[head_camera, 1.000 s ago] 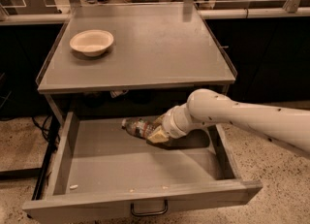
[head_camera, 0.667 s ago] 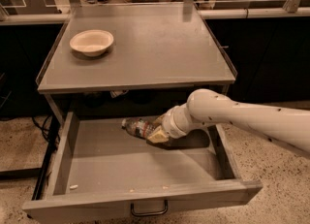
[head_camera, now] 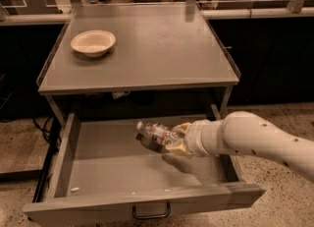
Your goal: Pick water bottle from top drawer and place on counter
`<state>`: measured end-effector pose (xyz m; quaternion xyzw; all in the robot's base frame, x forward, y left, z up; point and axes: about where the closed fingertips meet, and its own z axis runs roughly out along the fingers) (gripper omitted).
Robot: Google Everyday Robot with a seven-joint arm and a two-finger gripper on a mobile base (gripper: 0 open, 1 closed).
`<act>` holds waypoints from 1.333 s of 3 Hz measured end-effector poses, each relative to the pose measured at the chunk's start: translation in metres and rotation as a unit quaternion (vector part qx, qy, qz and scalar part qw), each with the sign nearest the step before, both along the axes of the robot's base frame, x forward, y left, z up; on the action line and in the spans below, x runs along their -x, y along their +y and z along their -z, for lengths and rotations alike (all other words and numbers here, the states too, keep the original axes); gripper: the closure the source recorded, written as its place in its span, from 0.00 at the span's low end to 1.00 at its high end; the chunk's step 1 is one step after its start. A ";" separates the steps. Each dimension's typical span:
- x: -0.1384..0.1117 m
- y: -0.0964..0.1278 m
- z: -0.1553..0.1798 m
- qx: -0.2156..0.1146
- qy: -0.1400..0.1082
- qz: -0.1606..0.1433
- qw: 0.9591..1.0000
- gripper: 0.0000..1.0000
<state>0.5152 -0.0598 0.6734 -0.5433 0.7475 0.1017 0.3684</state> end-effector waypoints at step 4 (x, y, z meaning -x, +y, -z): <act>0.002 -0.085 -0.208 0.035 -0.134 0.005 0.990 1.00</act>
Offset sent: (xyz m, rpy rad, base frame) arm -0.0113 -0.1063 0.2051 -0.0864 -0.2931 -0.0299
